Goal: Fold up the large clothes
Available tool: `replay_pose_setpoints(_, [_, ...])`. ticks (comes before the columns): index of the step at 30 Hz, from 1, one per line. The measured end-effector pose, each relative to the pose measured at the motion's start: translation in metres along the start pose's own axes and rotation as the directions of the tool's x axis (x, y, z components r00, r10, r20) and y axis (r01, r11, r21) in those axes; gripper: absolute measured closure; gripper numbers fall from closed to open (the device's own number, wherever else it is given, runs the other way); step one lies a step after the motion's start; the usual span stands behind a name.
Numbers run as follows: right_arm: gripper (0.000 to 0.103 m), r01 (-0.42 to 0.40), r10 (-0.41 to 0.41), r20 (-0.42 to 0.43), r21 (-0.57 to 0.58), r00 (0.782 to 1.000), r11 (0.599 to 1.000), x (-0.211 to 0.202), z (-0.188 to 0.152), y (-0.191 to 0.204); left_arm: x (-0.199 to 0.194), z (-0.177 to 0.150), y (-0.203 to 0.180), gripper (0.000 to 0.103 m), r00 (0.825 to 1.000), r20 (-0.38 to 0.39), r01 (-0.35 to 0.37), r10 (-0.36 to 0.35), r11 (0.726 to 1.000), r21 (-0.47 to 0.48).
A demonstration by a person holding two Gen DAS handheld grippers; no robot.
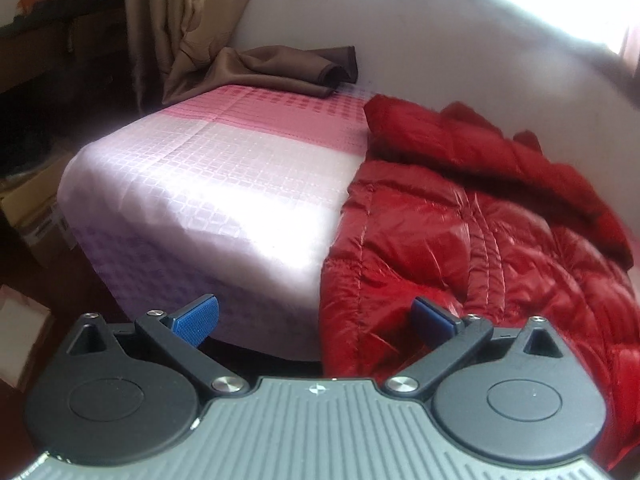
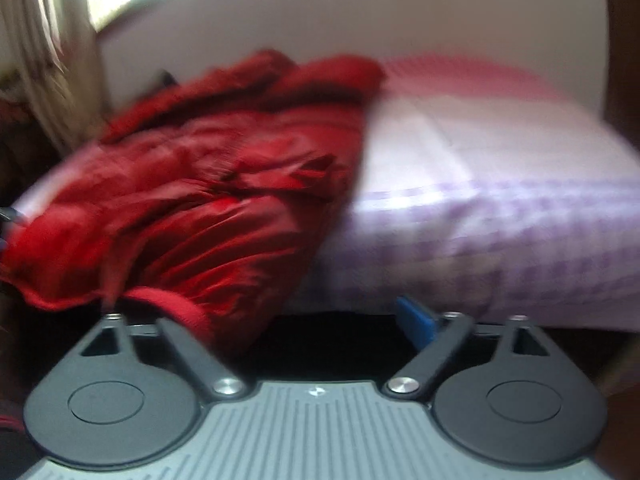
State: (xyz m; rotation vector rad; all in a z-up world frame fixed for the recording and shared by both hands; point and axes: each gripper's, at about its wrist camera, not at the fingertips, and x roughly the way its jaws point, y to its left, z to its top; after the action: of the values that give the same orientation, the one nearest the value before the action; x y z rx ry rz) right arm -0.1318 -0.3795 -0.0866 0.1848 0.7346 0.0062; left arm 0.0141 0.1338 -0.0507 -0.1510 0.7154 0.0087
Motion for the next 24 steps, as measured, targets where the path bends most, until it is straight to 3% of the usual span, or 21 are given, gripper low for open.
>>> replay_pose_setpoints(2, [0.004,0.045,-0.045,0.023,-0.019,0.999,0.999,0.001,0.002,0.005,0.003,-0.002,-0.003,0.002,1.000,-0.003,0.000,0.000,1.000,0.010])
replay_pose_setpoints(4, [0.002,0.049,-0.049,-0.027,0.034,0.998,0.998,0.007,0.000,0.001,0.005,-0.003,-0.003,0.002,1.000,-0.005,0.017,-0.017,1.000,0.013])
replay_pose_setpoints(6, [0.002,-0.030,0.039,-0.093,0.098,0.995,0.995,0.013,-0.006,-0.006,0.005,-0.007,-0.004,0.002,1.000,-0.008,0.014,-0.013,1.000,0.021])
replay_pose_setpoints(8, [0.002,-0.039,0.057,-0.138,0.136,0.989,0.990,0.013,-0.016,-0.012,0.005,-0.008,-0.005,0.002,1.000,-0.006,0.018,-0.018,0.999,0.034])
replay_pose_setpoints(10, [0.002,-0.104,0.137,-0.209,0.159,0.968,0.982,0.010,-0.027,-0.019,0.004,-0.010,-0.008,0.001,1.000,0.000,0.011,-0.011,0.999,0.048])
replay_pose_setpoints(12, [0.002,-0.168,0.210,-0.183,0.220,0.960,0.961,0.000,-0.036,-0.032,0.004,-0.012,-0.009,0.001,1.000,-0.001,0.018,-0.018,0.998,0.055])
replay_pose_setpoints(14, [0.002,-0.158,0.204,-0.192,0.231,0.960,0.960,-0.006,-0.039,-0.042,0.003,-0.012,-0.007,0.001,0.999,-0.010,0.041,-0.040,0.998,0.046])
replay_pose_setpoints(16, [0.002,-0.125,0.158,-0.101,0.278,0.982,0.952,-0.020,-0.037,-0.058,0.001,-0.015,-0.004,0.001,0.998,-0.014,0.069,-0.069,0.997,0.044])
replay_pose_setpoints(17, [0.002,-0.171,0.194,-0.034,0.341,0.980,0.924,-0.029,-0.037,-0.068,0.001,-0.017,-0.002,0.001,0.997,-0.019,0.081,-0.080,0.996,0.042])
replay_pose_setpoints(20, [0.000,-0.331,0.295,0.151,0.428,0.944,0.841,-0.046,-0.037,-0.078,0.004,-0.022,0.010,0.001,0.989,-0.047,0.141,-0.141,0.990,-0.003])
replay_pose_setpoints(22, [0.000,-0.355,0.294,0.206,0.400,0.933,0.845,-0.045,-0.033,-0.071,0.008,-0.025,0.018,0.001,0.981,-0.059,0.182,-0.184,0.983,-0.037])
replay_pose_setpoints(24, [0.000,-0.342,0.291,0.187,0.372,0.938,0.863,-0.031,-0.029,-0.062,0.013,-0.028,0.026,0.001,0.976,-0.063,0.203,-0.207,0.977,-0.062])
